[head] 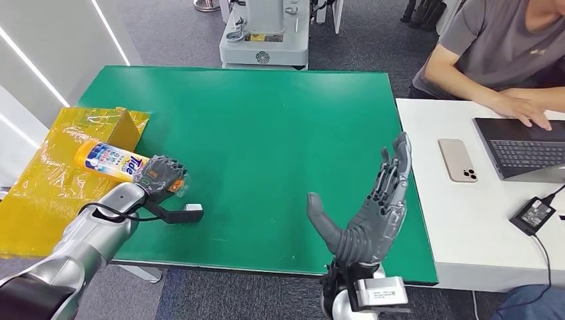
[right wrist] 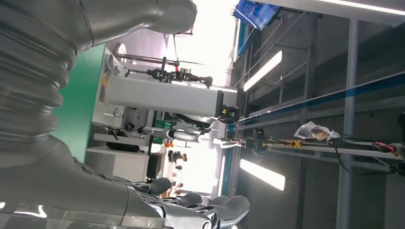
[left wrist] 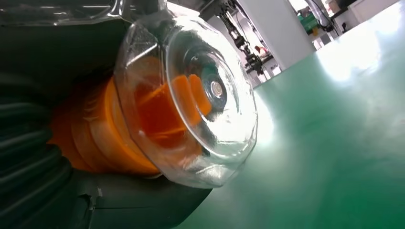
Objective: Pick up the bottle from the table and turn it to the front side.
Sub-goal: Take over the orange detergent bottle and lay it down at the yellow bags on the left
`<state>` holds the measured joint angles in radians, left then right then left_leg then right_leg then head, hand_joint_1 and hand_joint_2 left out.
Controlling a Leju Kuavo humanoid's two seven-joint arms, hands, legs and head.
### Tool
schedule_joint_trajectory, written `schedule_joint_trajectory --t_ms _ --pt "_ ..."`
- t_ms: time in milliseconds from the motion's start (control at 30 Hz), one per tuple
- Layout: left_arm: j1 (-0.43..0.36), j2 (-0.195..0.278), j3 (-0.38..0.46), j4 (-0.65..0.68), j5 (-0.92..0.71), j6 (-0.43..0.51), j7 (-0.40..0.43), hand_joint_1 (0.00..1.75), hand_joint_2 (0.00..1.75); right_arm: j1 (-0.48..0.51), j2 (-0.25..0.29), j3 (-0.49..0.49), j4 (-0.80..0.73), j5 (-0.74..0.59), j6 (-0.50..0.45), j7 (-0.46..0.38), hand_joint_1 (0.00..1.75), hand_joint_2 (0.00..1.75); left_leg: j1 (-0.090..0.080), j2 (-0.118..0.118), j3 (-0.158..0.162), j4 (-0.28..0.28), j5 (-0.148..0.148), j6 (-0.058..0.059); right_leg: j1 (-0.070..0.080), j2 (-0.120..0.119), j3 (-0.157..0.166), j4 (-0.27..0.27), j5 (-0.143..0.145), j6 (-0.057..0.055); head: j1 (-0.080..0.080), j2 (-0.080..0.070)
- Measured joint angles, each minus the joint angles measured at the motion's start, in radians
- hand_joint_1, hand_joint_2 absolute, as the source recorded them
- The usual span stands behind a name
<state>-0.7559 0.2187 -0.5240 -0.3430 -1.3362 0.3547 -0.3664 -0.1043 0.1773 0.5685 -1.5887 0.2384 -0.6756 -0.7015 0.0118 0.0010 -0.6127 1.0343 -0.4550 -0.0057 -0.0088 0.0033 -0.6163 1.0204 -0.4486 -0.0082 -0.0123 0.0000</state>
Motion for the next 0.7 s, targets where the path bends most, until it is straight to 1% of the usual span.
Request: schedule_joint_trajectory --t_ms 233,433,700 --pt "-0.002 -0.01 -0.002 0.022 0.012 -0.027 0.019 1.75 1.75 -0.001 0.0 -0.001 0.0 -0.002 0.0 0.0 0.0 1.75 0.0 0.0 0.0 0.0 0.0 0.0 0.0 0.0 0.0 0.0 0.0 0.0 0.0 0.0" --pt "0.023 -0.005 -0.002 0.033 0.045 -0.035 0.052 1.75 1.75 -0.013 0.0 -0.001 0.002 -0.005 0.0 0.0 0.0 1.75 0.0 0.0 0.0 0.0 0.0 0.0 0.0 0.0 0.0 0.0 0.0 0.0 0.0 0.0" --pt "0.035 -0.005 0.009 0.043 0.07 -0.048 0.058 1.75 1.75 -0.018 0.0 -0.002 0.003 -0.003 0.0 0.0 0.0 1.75 0.0 0.0 0.0 0.0 0.0 0.0 0.0 0.0 0.0 0.0 0.0 0.0 0.0 0.0"
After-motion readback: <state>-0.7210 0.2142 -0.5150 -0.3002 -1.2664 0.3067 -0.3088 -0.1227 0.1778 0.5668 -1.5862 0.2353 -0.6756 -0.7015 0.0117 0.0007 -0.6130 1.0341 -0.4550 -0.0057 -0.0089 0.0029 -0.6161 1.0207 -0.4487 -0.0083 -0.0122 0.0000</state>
